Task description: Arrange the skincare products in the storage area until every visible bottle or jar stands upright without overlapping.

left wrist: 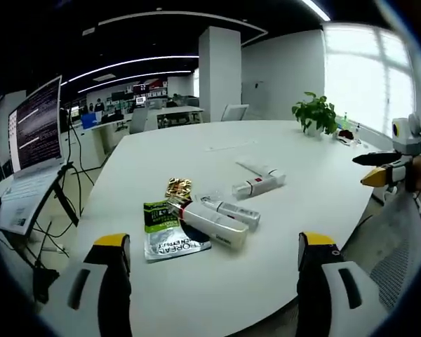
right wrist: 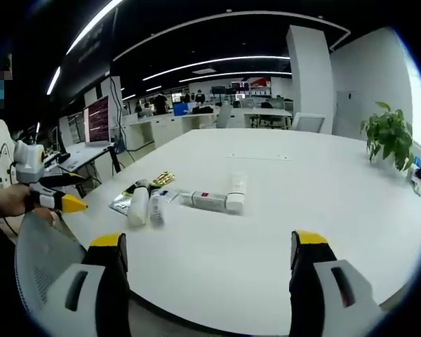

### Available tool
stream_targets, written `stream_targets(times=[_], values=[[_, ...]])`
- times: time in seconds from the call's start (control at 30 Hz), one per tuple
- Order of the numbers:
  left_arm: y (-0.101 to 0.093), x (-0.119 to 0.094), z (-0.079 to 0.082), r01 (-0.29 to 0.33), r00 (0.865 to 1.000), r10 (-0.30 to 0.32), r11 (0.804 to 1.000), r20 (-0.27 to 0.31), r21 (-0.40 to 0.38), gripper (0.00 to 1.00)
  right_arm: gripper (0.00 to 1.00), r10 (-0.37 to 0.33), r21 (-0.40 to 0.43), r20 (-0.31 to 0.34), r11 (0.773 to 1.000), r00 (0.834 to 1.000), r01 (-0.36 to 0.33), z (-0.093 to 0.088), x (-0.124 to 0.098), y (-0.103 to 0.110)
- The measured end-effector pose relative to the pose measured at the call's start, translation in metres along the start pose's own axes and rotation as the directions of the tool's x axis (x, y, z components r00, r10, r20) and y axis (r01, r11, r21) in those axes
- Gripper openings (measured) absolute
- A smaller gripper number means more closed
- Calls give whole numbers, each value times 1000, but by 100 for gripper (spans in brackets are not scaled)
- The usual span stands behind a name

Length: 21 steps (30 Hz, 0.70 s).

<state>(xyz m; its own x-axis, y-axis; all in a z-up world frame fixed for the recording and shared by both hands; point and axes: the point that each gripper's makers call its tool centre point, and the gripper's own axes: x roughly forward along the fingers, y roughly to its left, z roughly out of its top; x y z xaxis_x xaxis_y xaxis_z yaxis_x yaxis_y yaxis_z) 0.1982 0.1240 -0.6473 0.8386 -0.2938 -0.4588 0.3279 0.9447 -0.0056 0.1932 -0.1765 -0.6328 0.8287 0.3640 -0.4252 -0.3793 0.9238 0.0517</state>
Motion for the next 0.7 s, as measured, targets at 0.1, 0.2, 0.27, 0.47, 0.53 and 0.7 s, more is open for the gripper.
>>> stream_targets(times=[0.1,0.2,0.27,0.47,0.53,0.7], values=[[0,-1,0,-1,1000,1,1000,3,0,93,95,6,-10,-5,1000,1000,-6,0,0,2],[1,0,0,-1,1000,1,1000,6,-2,93,97,20,-18,-8,1000,1000,-20,-1,1,4],[1,0,1,1,1000,-1,1000,7,-2,92,95,20,-33,-7,999,1000,-21,0,1,5],[0,0,2,7,1000,-7,1000,11,3,92,92,28,-31,-9,999,1000,-28,1,2,6],[1,0,2,6,1000,-6,1000,14,-1,92,92,32,-32,-10,999,999,-32,3,5,6],[0,-3,3,15,1000,-15,1000,22,-9,91,89,68,-63,-28,996,997,-70,7,17,14]])
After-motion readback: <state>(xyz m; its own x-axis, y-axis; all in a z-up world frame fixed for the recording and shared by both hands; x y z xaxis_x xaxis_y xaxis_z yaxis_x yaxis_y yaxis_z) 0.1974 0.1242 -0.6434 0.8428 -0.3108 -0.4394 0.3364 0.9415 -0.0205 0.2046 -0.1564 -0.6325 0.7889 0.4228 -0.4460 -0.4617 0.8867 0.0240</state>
